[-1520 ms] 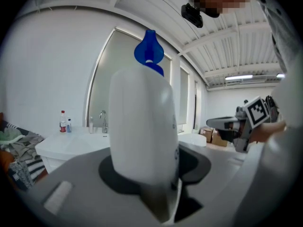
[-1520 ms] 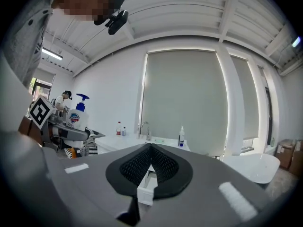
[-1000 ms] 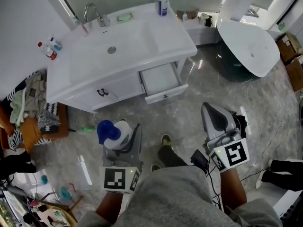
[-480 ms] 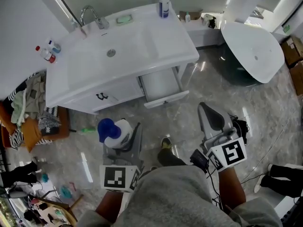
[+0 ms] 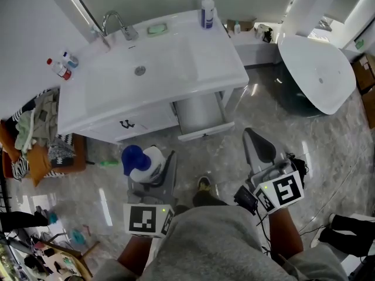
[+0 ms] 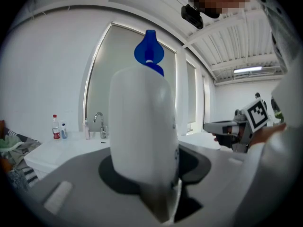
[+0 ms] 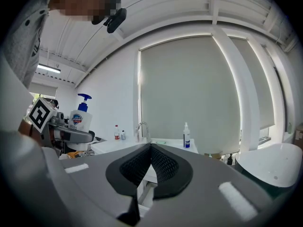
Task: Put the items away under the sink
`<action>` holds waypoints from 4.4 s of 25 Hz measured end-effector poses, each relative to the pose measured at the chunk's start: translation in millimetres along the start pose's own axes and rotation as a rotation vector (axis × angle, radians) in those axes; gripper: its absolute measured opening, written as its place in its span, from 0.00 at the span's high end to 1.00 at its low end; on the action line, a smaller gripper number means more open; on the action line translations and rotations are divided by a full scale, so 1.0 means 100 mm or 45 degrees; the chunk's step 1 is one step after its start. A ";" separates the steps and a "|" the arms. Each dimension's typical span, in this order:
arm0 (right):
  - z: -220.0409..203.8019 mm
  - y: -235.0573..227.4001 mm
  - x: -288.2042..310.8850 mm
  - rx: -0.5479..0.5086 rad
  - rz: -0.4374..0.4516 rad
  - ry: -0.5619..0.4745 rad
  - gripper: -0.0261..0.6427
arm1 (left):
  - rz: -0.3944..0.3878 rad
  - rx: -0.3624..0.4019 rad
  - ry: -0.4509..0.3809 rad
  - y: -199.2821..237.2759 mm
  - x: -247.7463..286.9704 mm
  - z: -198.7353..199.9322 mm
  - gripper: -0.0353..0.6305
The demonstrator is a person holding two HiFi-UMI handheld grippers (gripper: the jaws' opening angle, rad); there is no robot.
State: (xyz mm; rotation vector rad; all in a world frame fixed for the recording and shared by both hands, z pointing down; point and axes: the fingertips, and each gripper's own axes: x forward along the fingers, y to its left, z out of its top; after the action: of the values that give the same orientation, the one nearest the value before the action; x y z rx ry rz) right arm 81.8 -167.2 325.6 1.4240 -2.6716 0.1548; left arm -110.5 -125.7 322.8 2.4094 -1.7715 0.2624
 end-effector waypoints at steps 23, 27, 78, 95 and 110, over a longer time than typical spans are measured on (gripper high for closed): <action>0.01 -0.19 -0.17 0.026 0.003 -0.041 0.96 | 0.021 0.062 -0.013 -0.25 -0.04 0.09 0.66; 0.00 -0.21 -0.23 0.030 -0.021 -0.045 0.96 | -0.004 0.081 -0.016 -0.29 -0.01 0.09 0.66; 0.14 -0.53 2.04 -0.018 -0.171 0.160 0.96 | -0.394 -0.060 0.088 0.82 2.06 0.04 0.66; 0.12 -0.53 2.06 -0.067 -0.148 0.202 0.96 | -0.445 0.016 0.152 0.72 2.19 -0.34 0.66; -0.26 -1.05 1.71 0.009 -0.078 0.217 0.96 | -0.486 0.173 0.358 0.03 2.39 -1.20 0.66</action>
State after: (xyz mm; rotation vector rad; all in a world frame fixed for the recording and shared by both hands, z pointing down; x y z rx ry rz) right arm 75.8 -361.7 380.0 1.4238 -2.4910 0.2671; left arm -50.4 -323.6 493.3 2.5840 -1.1856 0.6532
